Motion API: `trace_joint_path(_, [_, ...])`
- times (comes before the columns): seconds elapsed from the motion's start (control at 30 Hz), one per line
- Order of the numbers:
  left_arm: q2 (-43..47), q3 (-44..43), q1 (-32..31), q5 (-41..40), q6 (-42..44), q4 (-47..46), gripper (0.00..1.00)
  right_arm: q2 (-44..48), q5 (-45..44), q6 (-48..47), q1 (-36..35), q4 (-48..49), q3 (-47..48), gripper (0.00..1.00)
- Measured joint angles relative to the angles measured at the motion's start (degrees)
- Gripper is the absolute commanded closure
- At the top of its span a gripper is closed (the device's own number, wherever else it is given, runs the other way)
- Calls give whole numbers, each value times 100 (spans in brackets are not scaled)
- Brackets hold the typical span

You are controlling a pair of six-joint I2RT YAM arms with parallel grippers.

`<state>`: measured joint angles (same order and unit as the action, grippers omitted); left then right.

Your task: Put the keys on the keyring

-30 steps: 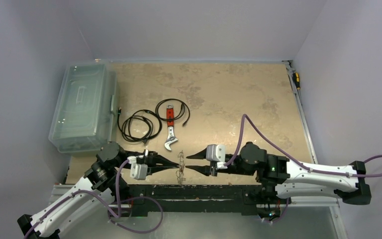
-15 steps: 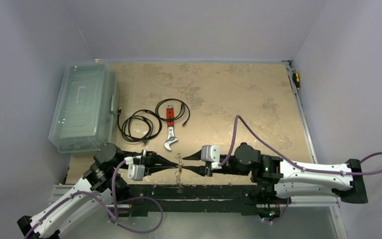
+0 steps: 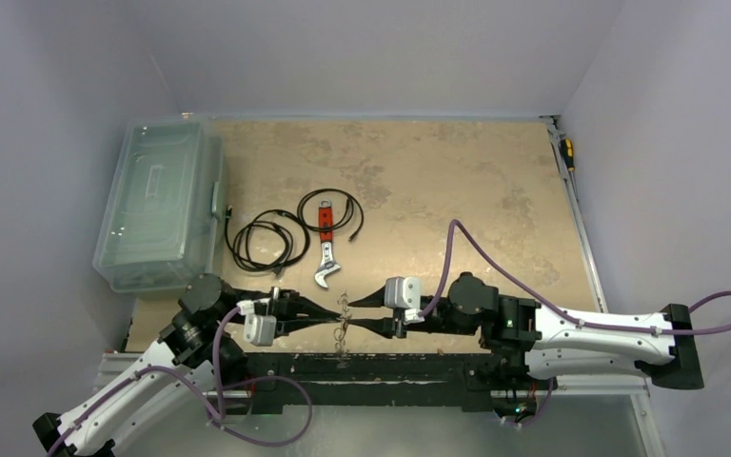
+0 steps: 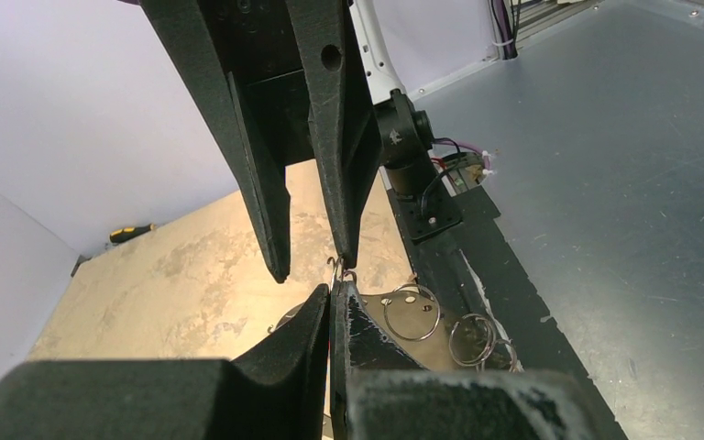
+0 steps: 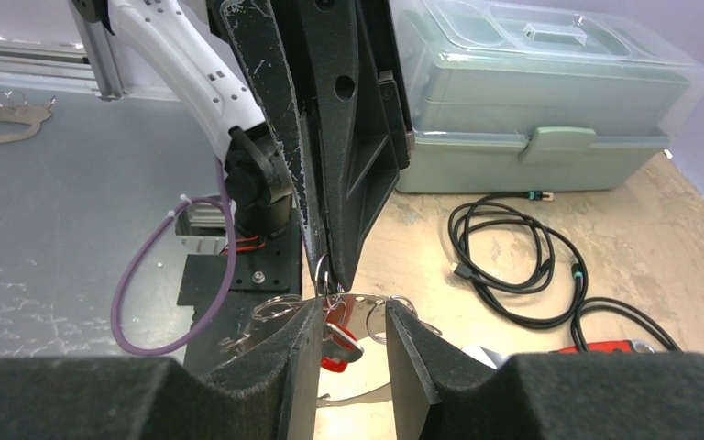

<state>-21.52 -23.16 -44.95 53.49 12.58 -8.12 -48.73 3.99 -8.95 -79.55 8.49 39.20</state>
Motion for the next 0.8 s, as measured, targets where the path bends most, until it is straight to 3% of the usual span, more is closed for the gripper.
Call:
trace_joint_path(0.57, [72, 0, 22, -195, 0, -2, 100, 74, 149, 197, 4, 361, -190, 67])
trace_joint_path(0.8, [87, 0, 31, -212, 0, 4, 100, -289, -13, 229, 4, 446, -216, 69])
